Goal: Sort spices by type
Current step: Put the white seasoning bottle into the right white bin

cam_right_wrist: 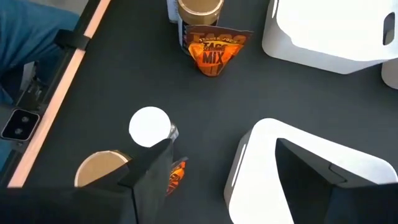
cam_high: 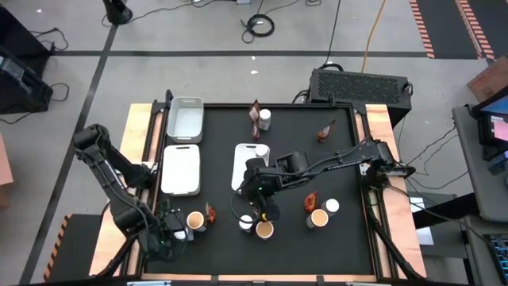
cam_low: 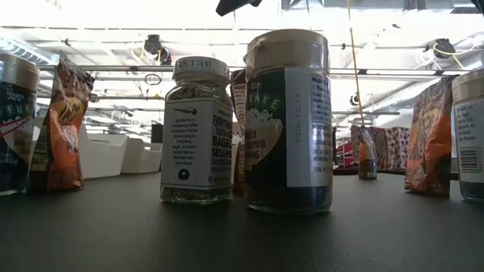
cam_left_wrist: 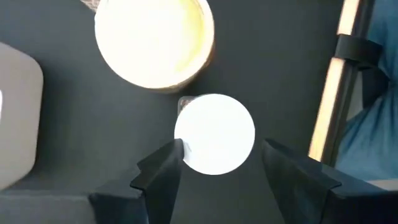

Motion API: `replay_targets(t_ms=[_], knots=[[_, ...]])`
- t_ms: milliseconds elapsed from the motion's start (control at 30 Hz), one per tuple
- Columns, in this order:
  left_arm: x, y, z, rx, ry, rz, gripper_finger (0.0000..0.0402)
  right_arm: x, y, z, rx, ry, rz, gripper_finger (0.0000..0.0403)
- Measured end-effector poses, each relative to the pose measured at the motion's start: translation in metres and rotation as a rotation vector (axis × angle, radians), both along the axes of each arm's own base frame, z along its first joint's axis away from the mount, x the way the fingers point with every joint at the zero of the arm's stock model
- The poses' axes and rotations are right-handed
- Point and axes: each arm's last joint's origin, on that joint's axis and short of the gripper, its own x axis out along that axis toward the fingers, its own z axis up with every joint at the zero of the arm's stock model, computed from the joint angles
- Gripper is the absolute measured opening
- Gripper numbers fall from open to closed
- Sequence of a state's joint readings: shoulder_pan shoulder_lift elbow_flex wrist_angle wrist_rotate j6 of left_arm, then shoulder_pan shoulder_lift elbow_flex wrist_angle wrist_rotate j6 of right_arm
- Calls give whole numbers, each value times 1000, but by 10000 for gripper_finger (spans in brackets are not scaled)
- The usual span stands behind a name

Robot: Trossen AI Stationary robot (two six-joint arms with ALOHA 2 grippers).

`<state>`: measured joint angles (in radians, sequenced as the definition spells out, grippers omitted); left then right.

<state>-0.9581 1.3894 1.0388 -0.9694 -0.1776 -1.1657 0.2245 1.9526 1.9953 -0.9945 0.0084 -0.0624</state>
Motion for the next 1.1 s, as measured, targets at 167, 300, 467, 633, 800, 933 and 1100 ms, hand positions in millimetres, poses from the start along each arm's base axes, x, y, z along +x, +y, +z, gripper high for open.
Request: replay_targets(t_ms=[167,300,467,633,800,933,1100], knots=[[0,2,-1,42,-14,5,226,0,-1,0,-2,-3,8,242],[0,3,-1,47,-15,7,226,0,-2,0,-7,-4,16,242],[-2,4,5,-19,-14,8,226,1,-3,0,-13,-5,21,242],[-5,9,14,-38,-59,14,226,2,-8,0,-14,1,9,242],[-5,10,13,-10,-75,8,226,2,-9,0,-15,1,7,242],[-2,7,8,31,-78,-17,226,2,-9,0,-21,1,16,242],[1,3,0,63,-64,-27,226,2,-9,0,-27,0,25,242]])
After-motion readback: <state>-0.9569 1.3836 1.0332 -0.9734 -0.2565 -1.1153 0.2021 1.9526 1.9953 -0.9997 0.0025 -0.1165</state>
